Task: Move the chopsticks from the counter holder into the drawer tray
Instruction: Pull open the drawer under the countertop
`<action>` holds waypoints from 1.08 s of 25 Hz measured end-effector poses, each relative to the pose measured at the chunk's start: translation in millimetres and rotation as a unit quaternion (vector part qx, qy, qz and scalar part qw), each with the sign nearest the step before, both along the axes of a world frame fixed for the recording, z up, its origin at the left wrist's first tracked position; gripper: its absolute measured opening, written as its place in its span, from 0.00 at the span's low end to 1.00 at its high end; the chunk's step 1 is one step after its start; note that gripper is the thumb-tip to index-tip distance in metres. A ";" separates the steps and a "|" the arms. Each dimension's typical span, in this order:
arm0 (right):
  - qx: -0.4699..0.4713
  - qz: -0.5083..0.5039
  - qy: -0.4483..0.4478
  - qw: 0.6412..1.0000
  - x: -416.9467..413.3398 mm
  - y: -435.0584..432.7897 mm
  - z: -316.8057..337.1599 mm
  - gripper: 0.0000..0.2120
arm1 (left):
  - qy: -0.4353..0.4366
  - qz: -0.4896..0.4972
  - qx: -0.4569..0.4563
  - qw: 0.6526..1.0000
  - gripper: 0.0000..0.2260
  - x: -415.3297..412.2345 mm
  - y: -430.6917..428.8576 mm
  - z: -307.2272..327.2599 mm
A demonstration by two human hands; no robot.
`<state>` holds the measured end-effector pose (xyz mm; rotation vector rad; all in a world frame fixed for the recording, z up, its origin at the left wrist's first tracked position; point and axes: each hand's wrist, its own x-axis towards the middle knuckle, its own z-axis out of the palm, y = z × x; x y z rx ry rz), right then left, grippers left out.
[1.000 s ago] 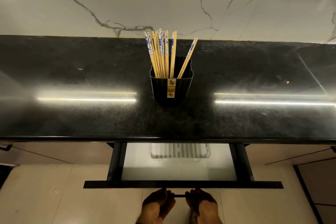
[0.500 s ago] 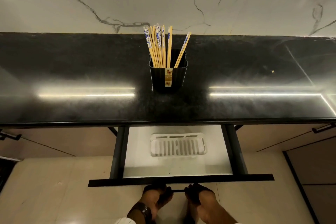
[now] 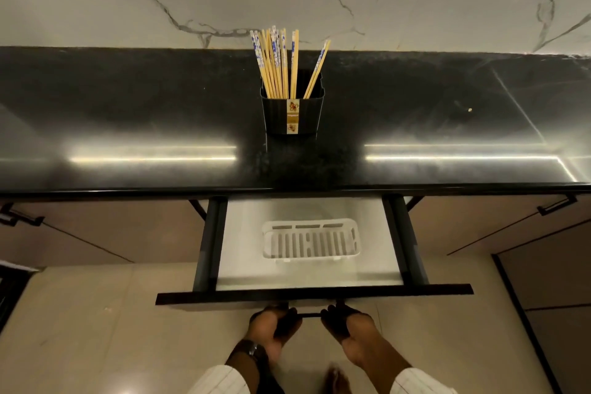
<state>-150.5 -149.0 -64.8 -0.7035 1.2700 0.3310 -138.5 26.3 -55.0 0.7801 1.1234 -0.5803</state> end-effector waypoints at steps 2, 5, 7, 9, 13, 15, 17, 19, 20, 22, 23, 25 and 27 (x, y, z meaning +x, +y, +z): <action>0.011 -0.001 -0.021 1.000 -3.5 -2.4 4.9 0.16 | -0.016 -0.006 0.016 1.000 0.05 -3.5 -3.2 4.2; 0.020 0.021 -0.049 0.998 -5.6 -9.1 4.3 0.16 | -0.044 0.009 0.023 0.999 0.05 -11.2 -13.3 17.3; 0.027 0.030 -0.061 0.997 -11.2 -8.9 4.5 0.14 | -0.047 0.024 0.032 0.998 0.06 -15.3 -14.6 14.7; 0.038 0.020 -0.072 0.997 -17.8 -9.1 6.2 0.13 | -0.046 0.032 0.027 0.998 0.06 -19.6 -14.7 13.7; 0.038 0.023 -0.071 0.996 -28.0 -13.4 3.0 0.12 | -0.047 0.038 0.018 0.998 0.07 -28.3 -15.8 17.6; 0.038 0.015 -0.066 0.997 -30.7 -11.5 1.3 0.11 | -0.051 0.027 0.022 0.998 0.09 -30.4 -12.7 15.5; 0.036 0.008 -0.064 0.997 -33.4 -10.6 2.0 0.10 | -0.057 0.019 0.019 0.998 0.11 -31.0 -10.6 16.4; 0.024 0.008 -0.060 0.998 -31.4 -11.5 0.4 0.10 | -0.070 0.012 0.013 0.997 0.12 -31.3 -9.4 18.5; 0.019 0.012 -0.055 0.998 -29.7 -11.2 2.1 0.09 | -0.077 0.008 0.012 0.997 0.13 -30.8 -8.3 22.1; 0.018 0.011 -0.059 0.998 -24.5 -10.2 2.2 0.09 | -0.085 0.001 0.011 0.996 0.13 -28.9 -4.4 27.4; 0.012 0.014 -0.057 0.998 -22.6 -9.1 -1.0 0.09 | -0.089 -0.004 0.010 0.996 0.13 -27.4 -2.5 27.2; -0.002 0.022 -0.053 0.998 -20.2 -5.7 5.4 0.09 | -0.090 -0.025 0.010 0.996 0.12 -24.2 0.3 29.6; -0.041 0.032 -0.034 0.998 -19.4 -3.4 6.9 0.09 | -0.074 -0.061 0.027 0.995 0.09 -22.8 0.5 28.6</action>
